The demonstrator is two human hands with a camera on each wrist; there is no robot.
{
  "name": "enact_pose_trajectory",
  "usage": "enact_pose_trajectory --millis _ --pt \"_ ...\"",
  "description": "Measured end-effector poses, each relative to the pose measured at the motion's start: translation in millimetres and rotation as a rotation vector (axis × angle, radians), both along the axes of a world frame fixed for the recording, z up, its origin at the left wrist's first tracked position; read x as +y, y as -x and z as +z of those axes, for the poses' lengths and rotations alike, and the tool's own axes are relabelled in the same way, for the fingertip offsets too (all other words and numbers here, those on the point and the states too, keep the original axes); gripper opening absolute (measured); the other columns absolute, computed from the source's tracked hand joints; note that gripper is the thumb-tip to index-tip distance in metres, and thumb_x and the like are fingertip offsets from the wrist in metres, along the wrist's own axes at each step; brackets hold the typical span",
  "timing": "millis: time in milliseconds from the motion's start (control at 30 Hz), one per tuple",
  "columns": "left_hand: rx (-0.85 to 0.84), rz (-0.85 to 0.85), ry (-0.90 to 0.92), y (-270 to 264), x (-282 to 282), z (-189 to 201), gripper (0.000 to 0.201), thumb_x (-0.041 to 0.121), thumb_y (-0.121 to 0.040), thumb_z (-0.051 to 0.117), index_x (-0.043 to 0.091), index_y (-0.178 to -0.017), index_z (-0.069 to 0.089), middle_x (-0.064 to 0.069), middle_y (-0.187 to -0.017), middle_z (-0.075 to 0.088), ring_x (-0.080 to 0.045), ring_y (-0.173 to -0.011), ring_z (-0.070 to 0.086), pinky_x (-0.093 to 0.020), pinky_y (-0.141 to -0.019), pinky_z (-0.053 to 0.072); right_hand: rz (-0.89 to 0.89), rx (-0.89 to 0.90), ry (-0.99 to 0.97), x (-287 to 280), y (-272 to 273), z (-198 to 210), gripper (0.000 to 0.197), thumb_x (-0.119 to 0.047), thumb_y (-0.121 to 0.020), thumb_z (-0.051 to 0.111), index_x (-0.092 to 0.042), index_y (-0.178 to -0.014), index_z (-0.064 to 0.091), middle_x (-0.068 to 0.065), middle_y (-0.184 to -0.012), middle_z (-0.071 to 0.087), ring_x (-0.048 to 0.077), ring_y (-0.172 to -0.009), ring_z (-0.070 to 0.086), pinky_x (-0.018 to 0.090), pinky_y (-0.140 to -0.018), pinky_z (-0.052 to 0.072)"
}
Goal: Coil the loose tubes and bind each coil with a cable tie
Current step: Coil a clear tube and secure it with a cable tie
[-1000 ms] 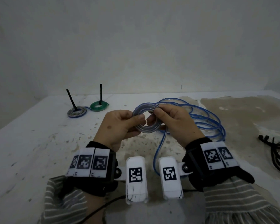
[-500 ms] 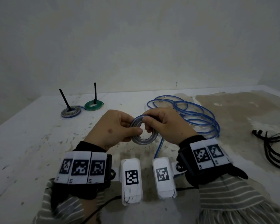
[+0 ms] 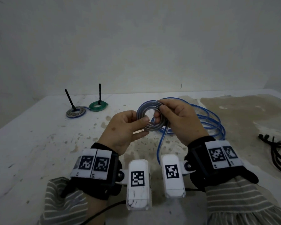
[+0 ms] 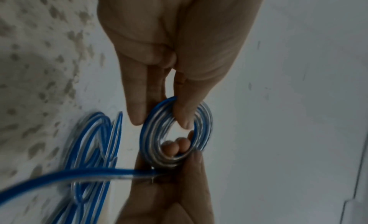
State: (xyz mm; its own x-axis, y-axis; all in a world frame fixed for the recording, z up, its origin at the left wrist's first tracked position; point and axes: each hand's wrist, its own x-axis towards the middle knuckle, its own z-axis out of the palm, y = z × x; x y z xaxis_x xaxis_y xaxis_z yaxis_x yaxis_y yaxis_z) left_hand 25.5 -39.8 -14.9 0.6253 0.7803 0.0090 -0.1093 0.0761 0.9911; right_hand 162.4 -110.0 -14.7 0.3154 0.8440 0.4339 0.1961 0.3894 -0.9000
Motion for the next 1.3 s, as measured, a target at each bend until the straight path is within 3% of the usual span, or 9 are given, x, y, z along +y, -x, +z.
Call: enact_pose_trajectory --millis 100,200,367,567,733,900,1000,1133,1300 --pt "0.175 0.042 -0.228 5 4 0 0.012 0.005 -0.08 0.066 0.013 -0.089 0.066 -0.007 -0.086 0.065 -0.018 -0.079 0.063 -0.032 -0.075 0.055 -0.028 -0.169 0.028 0 1 -2 0.026 -0.001 -0.094 0.044 -0.02 -0.09 0.062 -0.002 -0.067 0.059 0.009 -0.059 0.056 0.022 -0.062 0.051" --pt "0.175 0.065 -0.411 13 8 5 0.027 0.005 -0.078 0.068 0.02 -0.101 0.065 -0.011 -0.091 0.067 -0.021 -0.077 0.065 -0.037 -0.074 0.056 -0.056 -0.366 0.05 0 6 -4 0.023 -0.004 -0.094 0.046 -0.02 -0.094 0.063 -0.004 -0.07 0.061 0.006 -0.062 0.058 0.023 -0.067 0.052" --pt "0.258 0.097 -0.541 14 7 7 0.01 0.004 -0.079 0.068 0.014 -0.084 0.069 -0.013 -0.078 0.067 -0.022 -0.067 0.065 -0.028 -0.061 0.059 -0.072 -0.361 0.078 2 7 -7 0.021 -0.006 -0.093 0.049 -0.011 -0.106 0.064 -0.007 -0.075 0.065 -0.001 -0.066 0.062 0.011 -0.067 0.049" --pt "0.027 0.177 -0.272 8 8 7 0.007 0.003 -0.087 0.057 0.009 -0.084 0.06 -0.013 -0.081 0.058 -0.014 -0.067 0.058 -0.021 -0.058 0.056 -0.012 -0.066 0.034 4 9 -2 0.022 -0.006 -0.095 0.043 -0.015 -0.089 0.062 0.002 -0.081 0.066 0.001 -0.068 0.063 0.015 -0.065 0.052" --pt "-0.033 0.087 -0.082 0 1 0 0.008 0.004 -0.09 0.053 0.007 -0.083 0.056 -0.01 -0.081 0.063 -0.016 -0.073 0.062 -0.023 -0.062 0.057 0.032 0.063 -0.003 1 7 1 0.024 -0.004 -0.095 0.041 -0.014 -0.089 0.062 -0.005 -0.068 0.069 0.005 -0.065 0.065 0.017 -0.061 0.053" --pt "0.056 -0.01 -0.278 10 7 5 0.017 0.001 -0.081 0.063 0.009 -0.096 0.064 -0.012 -0.089 0.068 -0.02 -0.077 0.065 -0.028 -0.071 0.058 0.015 -0.163 0.024 -2 0 1 0.027 -0.003 -0.095 0.04 -0.015 -0.087 0.063 -0.004 -0.067 0.06 0.006 -0.061 0.058 0.018 -0.061 0.049" --pt "0.102 -0.029 -0.4 16 4 9 0.02 0.002 -0.081 0.063 0.018 -0.092 0.068 0.001 -0.074 0.073 -0.011 -0.069 0.067 -0.025 -0.061 0.057 0.005 -0.303 0.062 -1 6 -1 0.022 -0.004 -0.095 0.043 -0.009 -0.095 0.065 -0.002 -0.07 0.062 0.007 -0.063 0.059 0.02 -0.065 0.05" --pt "0.133 0.075 -0.399 19 10 6 0.016 0.002 -0.083 0.062 0.015 -0.079 0.069 0.002 -0.06 0.069 -0.01 -0.059 0.065 -0.027 -0.059 0.058 -0.014 -0.211 0.102 1 9 -4 0.017 -0.007 -0.093 0.047 -0.015 -0.101 0.061 0.002 -0.082 0.067 0.004 -0.071 0.064 0.018 -0.068 0.053" --pt "0.103 0.144 -0.348 19 16 0 0.012 0.002 -0.084 0.061 0.01 -0.084 0.069 0.002 -0.057 0.067 -0.007 -0.056 0.062 -0.024 -0.059 0.057 -0.004 -0.064 0.208 -3 -1 -1 0.02 -0.009 -0.094 0.046 -0.02 -0.093 0.062 -0.003 -0.083 0.066 0.007 -0.074 0.064 0.031 -0.074 0.055"
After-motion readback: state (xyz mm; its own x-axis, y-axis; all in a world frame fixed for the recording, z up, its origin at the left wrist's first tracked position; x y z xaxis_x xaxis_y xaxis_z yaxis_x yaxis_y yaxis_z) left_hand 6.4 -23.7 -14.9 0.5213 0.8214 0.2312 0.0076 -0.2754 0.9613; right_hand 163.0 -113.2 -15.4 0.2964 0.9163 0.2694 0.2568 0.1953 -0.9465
